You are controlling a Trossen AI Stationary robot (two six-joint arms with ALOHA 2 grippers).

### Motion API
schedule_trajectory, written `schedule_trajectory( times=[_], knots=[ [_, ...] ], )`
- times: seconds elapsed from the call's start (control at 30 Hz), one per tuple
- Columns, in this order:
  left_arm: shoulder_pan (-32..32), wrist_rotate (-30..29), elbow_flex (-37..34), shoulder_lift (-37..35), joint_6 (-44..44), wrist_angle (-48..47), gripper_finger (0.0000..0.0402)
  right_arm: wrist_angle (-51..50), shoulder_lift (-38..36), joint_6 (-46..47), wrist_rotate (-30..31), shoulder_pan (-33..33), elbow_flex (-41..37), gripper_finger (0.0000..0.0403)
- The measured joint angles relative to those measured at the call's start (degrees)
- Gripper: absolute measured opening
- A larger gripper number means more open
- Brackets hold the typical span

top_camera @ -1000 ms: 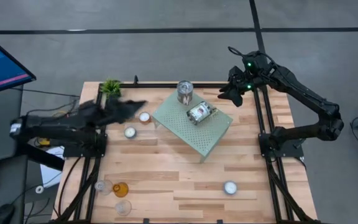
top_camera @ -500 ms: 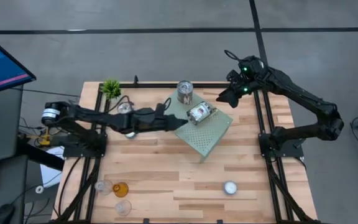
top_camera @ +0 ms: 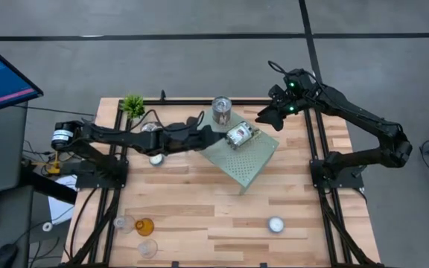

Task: Stock candles on shelf
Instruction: Put the bottom silver scented candle on the shelf

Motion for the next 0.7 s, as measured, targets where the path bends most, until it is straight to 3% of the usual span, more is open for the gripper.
schedule_trajectory(
  times=[0.37,0.7],
  knots=[
    [-1.16,-1.21,0.08,0.62,-6.53,-0.12,0.0211,1.85,0.02,-0.74,0.15,0.78,0.04,0.0205],
    [-1.87,-2.32,0.27,3.32,-9.14,0.88,0.0186,1.7,5.81,-2.36,-0.09,4.6,0.09,0.0205]
  ],
)
